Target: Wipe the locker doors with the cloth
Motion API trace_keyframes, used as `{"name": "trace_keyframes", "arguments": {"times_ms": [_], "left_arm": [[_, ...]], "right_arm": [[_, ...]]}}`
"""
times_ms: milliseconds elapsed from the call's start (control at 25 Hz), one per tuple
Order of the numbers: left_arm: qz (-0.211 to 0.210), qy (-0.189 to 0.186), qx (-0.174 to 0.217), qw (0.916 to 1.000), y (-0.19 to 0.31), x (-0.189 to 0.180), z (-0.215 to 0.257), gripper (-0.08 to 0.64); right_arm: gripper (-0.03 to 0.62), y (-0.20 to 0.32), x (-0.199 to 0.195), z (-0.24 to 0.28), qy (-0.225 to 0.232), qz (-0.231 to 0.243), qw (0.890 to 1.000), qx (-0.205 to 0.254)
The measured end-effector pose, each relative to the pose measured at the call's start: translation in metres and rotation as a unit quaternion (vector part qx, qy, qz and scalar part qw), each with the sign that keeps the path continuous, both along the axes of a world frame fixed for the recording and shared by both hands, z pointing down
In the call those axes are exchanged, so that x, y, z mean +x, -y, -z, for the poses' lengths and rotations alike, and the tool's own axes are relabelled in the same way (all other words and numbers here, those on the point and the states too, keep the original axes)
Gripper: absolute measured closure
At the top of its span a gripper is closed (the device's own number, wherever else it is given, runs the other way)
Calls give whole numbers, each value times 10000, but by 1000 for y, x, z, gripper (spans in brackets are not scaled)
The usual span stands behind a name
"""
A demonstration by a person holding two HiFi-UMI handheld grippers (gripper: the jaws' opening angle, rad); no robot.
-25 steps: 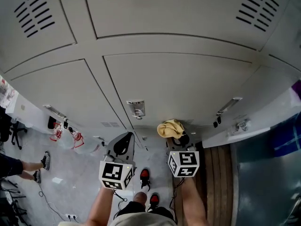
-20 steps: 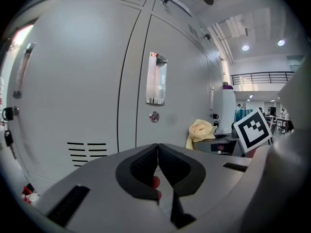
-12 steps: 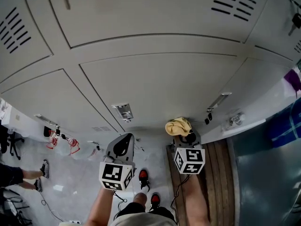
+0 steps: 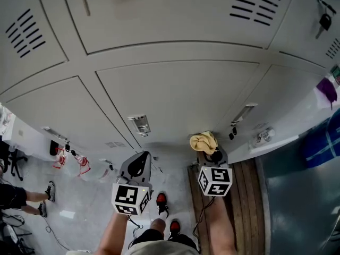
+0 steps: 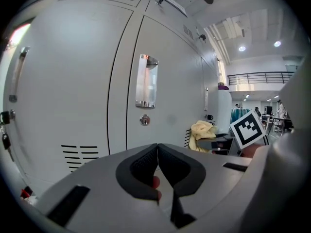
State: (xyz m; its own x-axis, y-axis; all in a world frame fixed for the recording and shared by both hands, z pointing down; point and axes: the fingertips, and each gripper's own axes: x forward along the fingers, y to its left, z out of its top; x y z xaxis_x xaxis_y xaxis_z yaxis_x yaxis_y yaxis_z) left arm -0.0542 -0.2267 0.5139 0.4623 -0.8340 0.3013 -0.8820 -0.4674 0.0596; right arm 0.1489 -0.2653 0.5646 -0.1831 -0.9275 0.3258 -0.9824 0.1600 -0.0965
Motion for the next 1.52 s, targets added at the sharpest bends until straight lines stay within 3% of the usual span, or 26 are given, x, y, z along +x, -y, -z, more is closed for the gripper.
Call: {"name": "trace_keyframes", "arguments": {"times_ms": [440,1000,1520], "left_arm": [[71,-9,345,9994,-46,1,37,537],[481,79,869,9950,-166,-8,88,537],[669,286,1004,9923,-274,-12,92,537]], "right_arm": [[405,-58,-12,59,-175,307,9980,517],[405,-186,-13,130,-368,764,9887,1238],[405,-304,-3,125,-285,882,9871,1302]]}}
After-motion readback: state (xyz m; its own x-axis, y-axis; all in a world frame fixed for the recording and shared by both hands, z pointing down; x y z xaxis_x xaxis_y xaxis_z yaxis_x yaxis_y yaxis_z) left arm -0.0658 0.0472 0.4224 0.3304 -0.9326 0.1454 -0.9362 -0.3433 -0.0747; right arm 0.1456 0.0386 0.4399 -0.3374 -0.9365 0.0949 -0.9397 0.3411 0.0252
